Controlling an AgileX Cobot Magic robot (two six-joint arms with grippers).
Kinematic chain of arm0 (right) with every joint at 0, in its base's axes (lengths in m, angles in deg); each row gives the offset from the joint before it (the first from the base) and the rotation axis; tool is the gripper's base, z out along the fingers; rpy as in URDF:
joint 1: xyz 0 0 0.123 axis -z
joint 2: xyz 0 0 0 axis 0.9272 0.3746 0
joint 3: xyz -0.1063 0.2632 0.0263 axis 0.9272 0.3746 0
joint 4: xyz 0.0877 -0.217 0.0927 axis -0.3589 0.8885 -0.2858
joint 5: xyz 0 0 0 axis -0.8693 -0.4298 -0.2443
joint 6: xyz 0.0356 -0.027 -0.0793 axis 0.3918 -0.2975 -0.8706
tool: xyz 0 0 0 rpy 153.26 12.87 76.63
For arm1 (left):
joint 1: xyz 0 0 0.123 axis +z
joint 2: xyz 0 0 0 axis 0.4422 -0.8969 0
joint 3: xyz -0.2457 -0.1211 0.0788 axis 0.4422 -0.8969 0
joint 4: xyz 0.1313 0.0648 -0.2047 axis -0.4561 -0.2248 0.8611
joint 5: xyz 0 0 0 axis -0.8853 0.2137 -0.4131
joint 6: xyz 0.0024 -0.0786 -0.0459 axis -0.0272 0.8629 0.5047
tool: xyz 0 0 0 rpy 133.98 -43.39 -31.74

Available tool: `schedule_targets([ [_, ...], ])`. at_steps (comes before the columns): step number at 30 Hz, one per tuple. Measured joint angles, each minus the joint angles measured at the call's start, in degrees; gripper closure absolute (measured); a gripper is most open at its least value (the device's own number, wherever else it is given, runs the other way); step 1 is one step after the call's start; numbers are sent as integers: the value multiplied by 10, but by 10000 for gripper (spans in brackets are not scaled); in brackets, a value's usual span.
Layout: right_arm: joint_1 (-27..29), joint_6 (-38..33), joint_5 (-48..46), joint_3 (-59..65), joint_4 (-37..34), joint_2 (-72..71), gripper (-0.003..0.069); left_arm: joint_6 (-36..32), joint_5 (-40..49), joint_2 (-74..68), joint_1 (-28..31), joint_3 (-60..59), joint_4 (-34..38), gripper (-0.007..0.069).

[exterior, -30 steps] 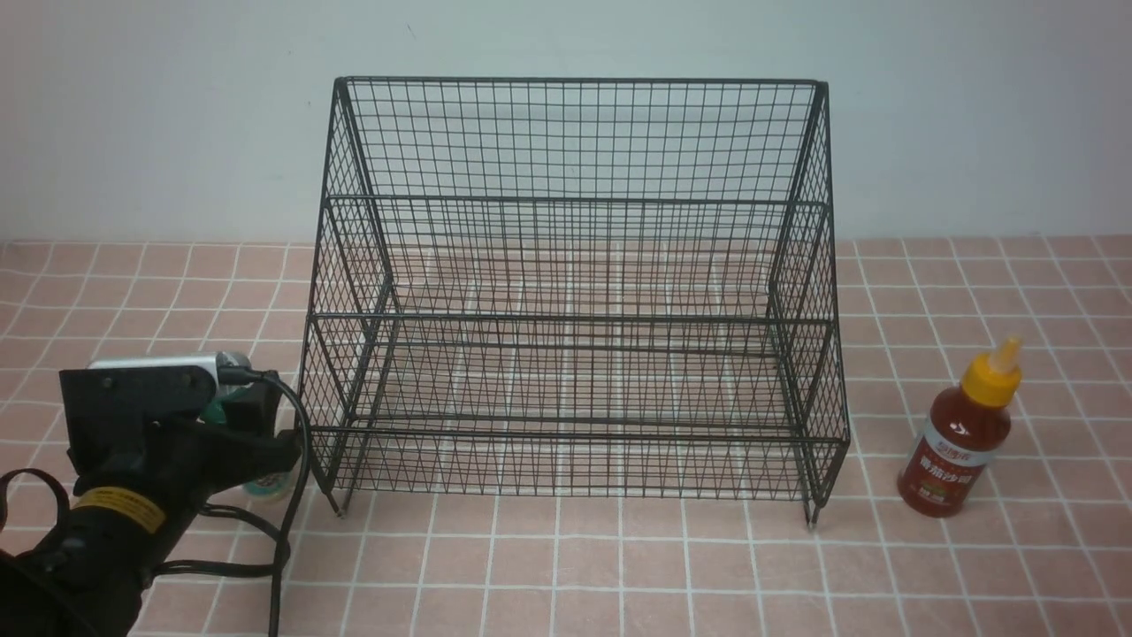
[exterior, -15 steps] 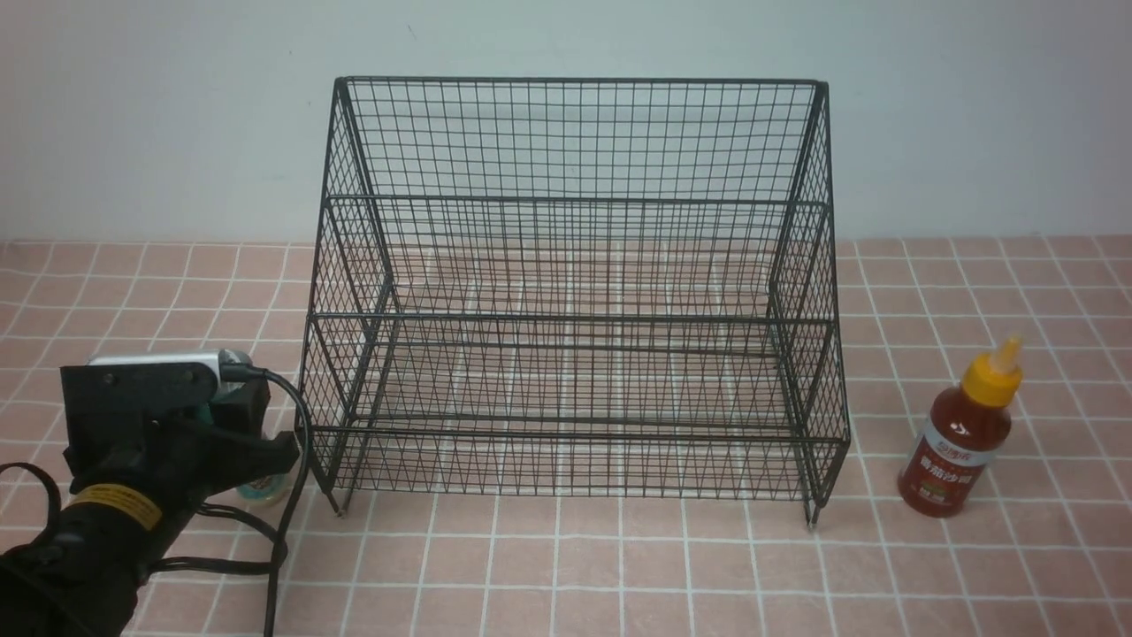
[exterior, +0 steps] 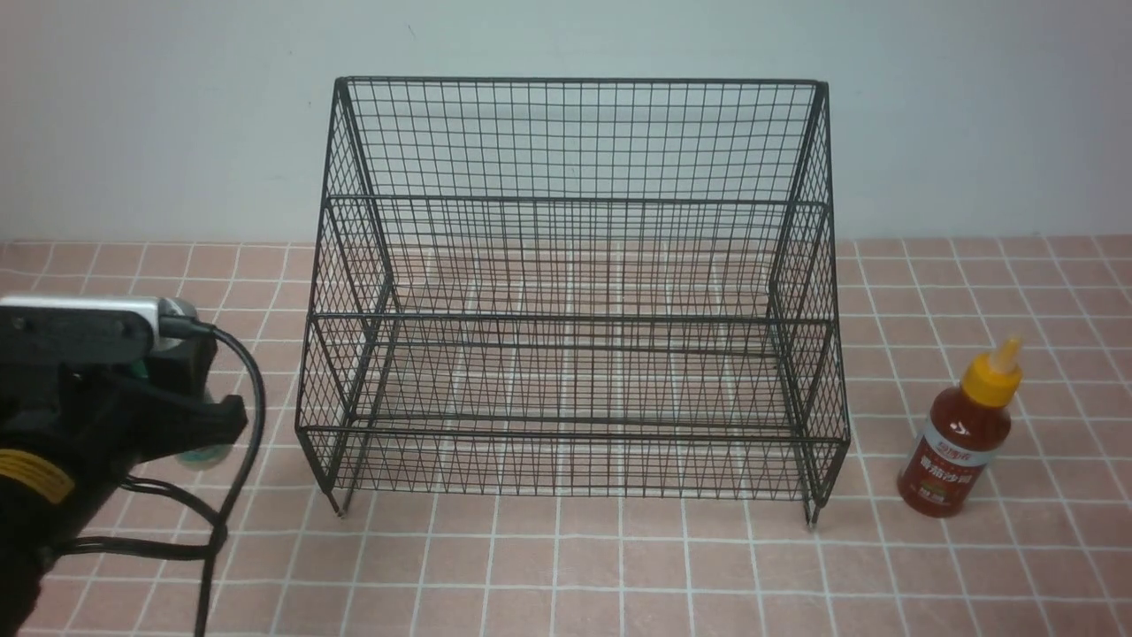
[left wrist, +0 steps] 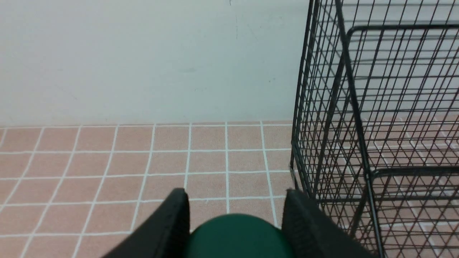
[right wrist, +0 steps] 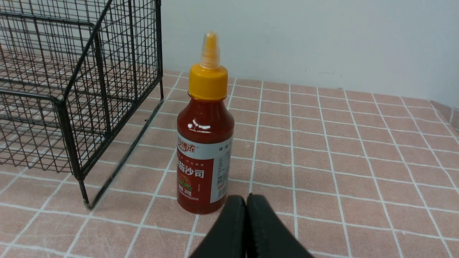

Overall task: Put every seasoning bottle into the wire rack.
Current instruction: Use the left arm to put the condiment bottle back on the shelf

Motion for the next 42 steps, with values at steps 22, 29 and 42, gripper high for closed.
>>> schedule_targets([
  [22, 0, 0, 0, 0, 0, 0, 668, 312, 251, 208, -148, 176, -350, 324],
  [29, 0, 0, 0, 0, 0, 0, 668, 381, 214, 105, -171, 180, -406, 324],
  [42, 0, 0, 0, 0, 0, 0, 668, 379, 78, -41, -171, 184, -414, 324],
])
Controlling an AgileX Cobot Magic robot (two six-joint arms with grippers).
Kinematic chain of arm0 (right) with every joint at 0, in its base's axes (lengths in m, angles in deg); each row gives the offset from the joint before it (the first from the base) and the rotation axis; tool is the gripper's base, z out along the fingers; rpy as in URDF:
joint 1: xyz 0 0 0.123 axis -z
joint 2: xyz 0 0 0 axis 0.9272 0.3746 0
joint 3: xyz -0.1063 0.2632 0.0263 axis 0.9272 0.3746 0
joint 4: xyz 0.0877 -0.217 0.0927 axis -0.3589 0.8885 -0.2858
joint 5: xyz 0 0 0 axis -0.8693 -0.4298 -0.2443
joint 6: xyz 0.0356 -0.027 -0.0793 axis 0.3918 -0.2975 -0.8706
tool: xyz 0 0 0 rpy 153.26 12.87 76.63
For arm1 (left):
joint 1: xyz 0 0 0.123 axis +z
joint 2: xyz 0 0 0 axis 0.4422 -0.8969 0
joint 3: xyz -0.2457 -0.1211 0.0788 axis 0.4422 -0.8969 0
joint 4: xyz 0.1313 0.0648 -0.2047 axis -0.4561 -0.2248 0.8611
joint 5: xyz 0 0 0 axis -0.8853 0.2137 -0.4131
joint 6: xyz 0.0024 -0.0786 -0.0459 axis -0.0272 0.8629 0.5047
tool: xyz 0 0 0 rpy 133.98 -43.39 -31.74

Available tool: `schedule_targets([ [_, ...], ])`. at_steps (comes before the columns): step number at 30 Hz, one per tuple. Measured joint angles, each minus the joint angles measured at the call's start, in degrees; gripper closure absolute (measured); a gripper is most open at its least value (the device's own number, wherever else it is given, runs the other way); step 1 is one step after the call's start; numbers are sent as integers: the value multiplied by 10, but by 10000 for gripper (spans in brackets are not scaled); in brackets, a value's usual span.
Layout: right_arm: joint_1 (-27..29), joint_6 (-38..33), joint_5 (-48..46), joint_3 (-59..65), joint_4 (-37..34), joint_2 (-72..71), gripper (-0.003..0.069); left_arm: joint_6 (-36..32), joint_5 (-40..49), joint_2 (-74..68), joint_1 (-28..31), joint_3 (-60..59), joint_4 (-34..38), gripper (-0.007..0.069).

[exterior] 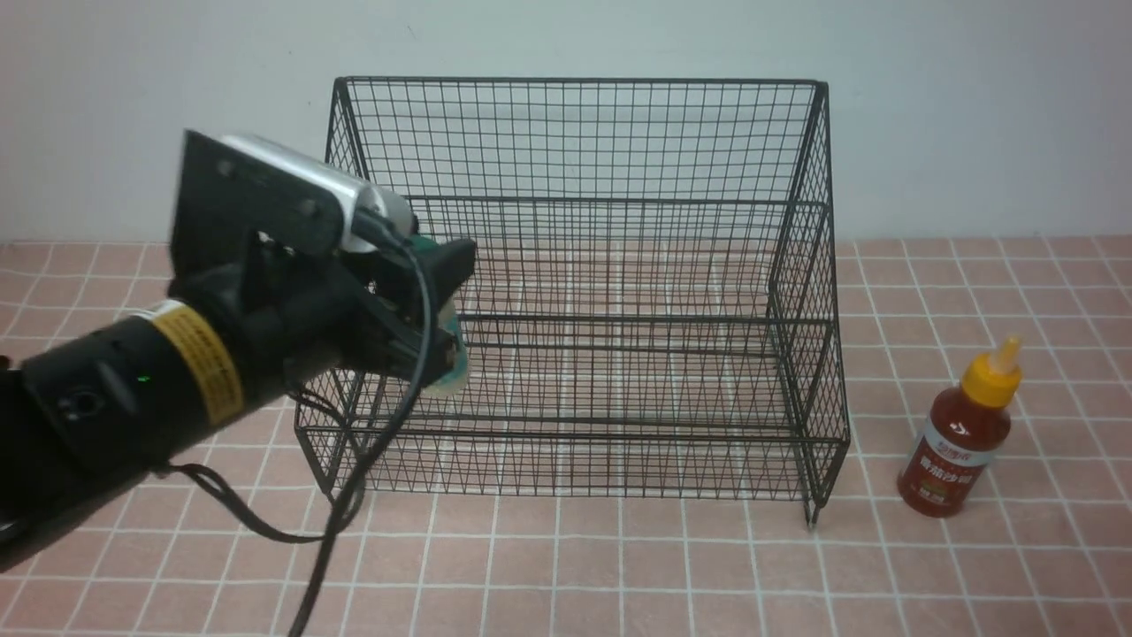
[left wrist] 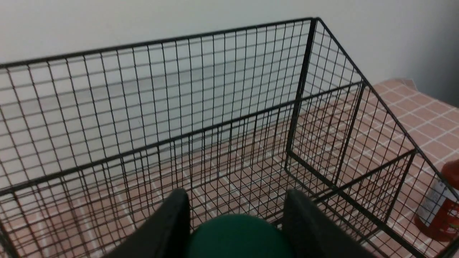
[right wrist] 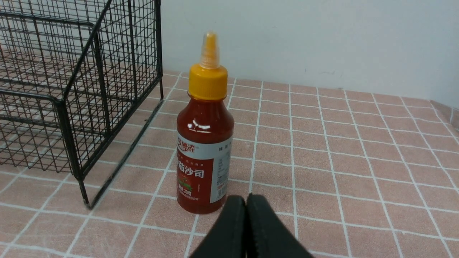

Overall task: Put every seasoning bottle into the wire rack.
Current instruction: Use the left arm to put the condiment bottle back on the shelf

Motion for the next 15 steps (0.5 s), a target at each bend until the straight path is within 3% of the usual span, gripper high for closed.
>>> schedule_targets([
  [15, 0, 0, 0, 0, 0, 0, 668, -97, -33, -78, 0, 1, 46, 324],
])
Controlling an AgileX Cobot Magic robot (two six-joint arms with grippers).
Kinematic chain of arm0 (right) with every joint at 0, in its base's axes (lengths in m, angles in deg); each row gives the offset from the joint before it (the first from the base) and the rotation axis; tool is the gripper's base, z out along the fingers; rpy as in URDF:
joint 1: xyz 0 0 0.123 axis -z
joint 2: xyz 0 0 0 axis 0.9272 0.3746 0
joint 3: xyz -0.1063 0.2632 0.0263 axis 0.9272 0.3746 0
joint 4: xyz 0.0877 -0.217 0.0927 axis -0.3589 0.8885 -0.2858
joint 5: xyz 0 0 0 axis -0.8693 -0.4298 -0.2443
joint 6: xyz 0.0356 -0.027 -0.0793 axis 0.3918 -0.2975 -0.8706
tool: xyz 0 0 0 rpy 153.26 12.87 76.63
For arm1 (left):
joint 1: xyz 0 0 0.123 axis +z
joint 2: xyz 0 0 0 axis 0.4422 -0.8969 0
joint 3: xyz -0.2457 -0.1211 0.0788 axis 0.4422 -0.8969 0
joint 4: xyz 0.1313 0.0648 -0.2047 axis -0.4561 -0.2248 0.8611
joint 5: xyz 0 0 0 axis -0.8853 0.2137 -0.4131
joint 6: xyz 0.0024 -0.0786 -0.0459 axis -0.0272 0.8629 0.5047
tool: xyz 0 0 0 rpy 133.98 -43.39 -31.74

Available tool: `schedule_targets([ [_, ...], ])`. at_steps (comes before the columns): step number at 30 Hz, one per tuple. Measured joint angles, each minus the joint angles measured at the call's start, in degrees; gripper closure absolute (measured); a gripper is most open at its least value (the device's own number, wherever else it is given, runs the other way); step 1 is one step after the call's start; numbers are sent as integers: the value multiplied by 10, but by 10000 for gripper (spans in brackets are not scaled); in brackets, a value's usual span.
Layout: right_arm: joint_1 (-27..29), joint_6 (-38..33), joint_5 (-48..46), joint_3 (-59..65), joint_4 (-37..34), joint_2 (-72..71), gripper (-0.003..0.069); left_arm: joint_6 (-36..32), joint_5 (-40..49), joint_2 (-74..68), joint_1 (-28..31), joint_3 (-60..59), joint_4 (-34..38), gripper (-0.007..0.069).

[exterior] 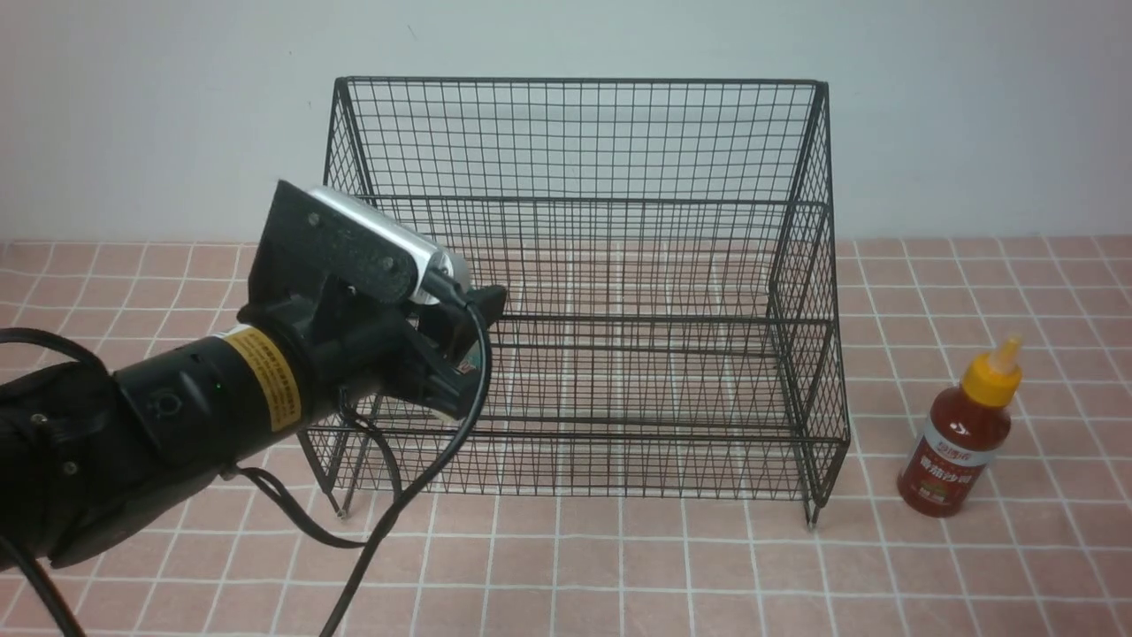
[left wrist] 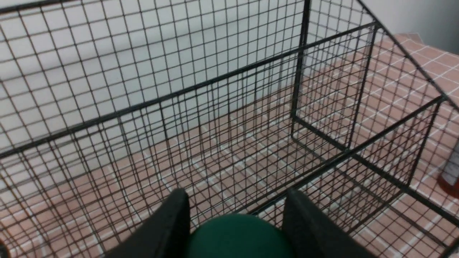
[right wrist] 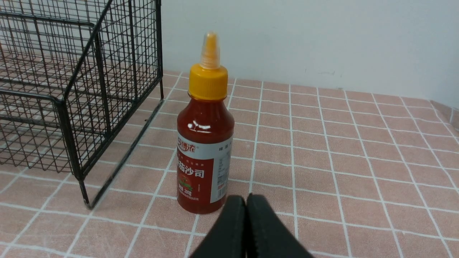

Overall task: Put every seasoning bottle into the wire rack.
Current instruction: Use the left arm to put the condiment bottle back on the shelf

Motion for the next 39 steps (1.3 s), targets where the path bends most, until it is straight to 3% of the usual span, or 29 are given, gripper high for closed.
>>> schedule_targets([
  [31, 0, 0, 0, 0, 0, 0, 668, -2, 1, -87, -2, 1, 33, 323],
  [39, 0, 0, 0, 0, 0, 0, 668, 2, 1, -87, -5, 1, 37, 251],
])
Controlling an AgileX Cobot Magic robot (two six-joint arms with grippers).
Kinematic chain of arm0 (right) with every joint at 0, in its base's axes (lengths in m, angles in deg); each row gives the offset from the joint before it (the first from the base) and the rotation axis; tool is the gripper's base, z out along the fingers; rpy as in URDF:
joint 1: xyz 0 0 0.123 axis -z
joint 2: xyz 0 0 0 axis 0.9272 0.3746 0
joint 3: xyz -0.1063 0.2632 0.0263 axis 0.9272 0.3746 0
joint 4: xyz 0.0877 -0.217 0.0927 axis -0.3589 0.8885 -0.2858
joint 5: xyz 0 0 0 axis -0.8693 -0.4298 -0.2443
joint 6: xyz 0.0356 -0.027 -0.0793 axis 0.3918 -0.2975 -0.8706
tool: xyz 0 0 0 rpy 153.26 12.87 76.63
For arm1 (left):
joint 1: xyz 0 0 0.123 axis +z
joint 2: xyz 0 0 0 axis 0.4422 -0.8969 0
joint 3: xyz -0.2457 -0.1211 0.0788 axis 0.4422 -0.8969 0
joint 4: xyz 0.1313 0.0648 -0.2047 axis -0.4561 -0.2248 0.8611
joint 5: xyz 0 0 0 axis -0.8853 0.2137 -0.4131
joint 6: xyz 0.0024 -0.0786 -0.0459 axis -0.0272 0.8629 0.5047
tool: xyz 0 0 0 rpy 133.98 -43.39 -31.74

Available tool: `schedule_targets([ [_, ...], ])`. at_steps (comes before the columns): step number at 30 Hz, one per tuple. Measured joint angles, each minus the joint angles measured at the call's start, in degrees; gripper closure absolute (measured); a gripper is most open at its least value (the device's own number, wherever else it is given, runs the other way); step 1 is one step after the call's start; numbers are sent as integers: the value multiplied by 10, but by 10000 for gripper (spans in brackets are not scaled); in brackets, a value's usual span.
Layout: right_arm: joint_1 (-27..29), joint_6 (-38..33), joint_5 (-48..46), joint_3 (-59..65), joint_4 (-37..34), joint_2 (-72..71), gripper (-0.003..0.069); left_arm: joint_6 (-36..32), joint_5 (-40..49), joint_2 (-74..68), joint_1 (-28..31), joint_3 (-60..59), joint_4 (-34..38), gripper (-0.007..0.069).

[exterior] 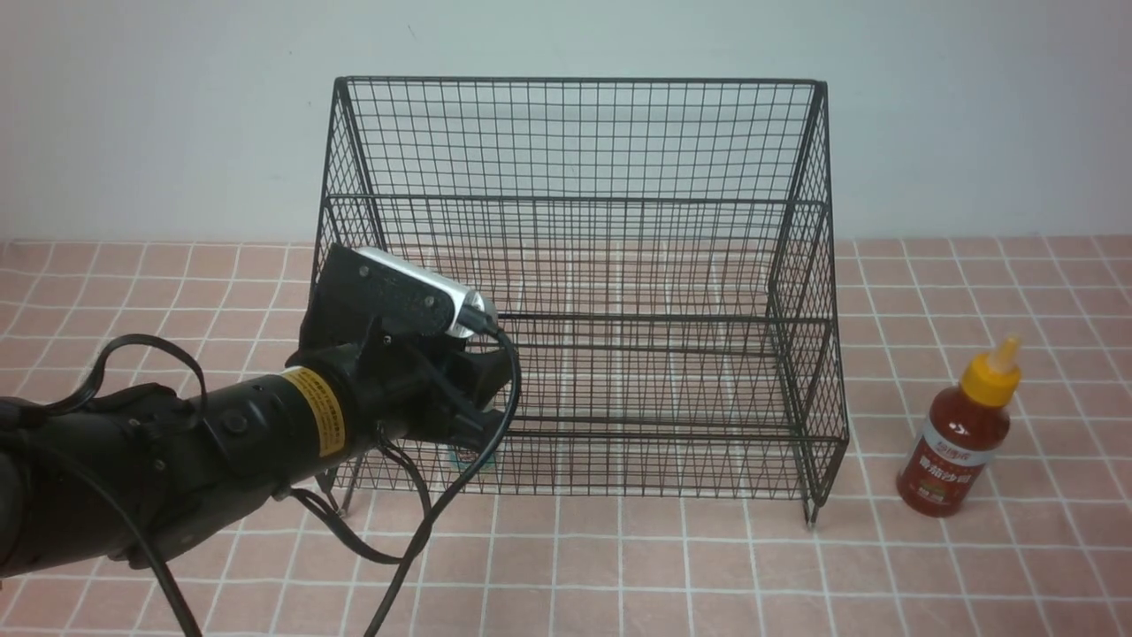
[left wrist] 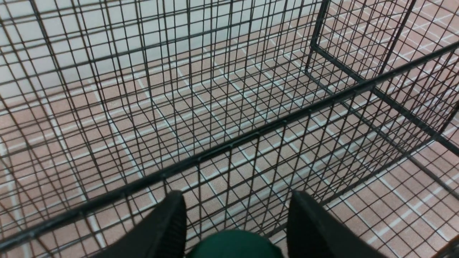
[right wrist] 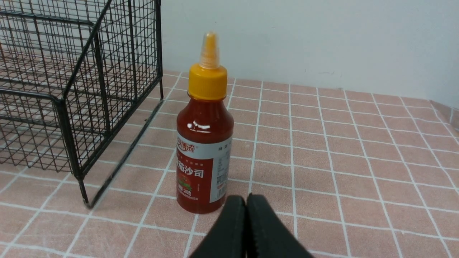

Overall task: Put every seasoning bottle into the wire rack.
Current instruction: Use the left arm to put the condiment bottle back on the shelf, then use the right arm to grab the condiment bottle closest to it

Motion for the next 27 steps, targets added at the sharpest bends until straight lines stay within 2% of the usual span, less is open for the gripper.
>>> schedule_targets([
  [9, 0, 0, 0, 0, 0, 0, 668, 2, 47, 82, 1, 1, 1, 240],
  [13, 0, 0, 0, 0, 0, 0, 668, 49, 136, 190, 1, 1, -42, 318],
  [15, 0, 0, 0, 0, 0, 0, 668, 89, 176, 248, 1, 1, -73, 389],
  [19, 0, 0, 0, 0, 0, 0, 668, 194, 217, 363, 0, 1, -144, 579],
  [23, 0, 0, 0, 0, 0, 0, 668, 299, 222, 456, 0, 1, -225, 627],
  [25, 0, 0, 0, 0, 0, 0, 668, 332, 222, 490, 0, 1, -276, 631],
  [26, 0, 0, 0, 0, 0, 0, 668, 335, 222, 493, 0, 1, -276, 631],
  [27, 0, 0, 0, 0, 0, 0, 668, 349, 222, 517, 0, 1, -317, 631],
])
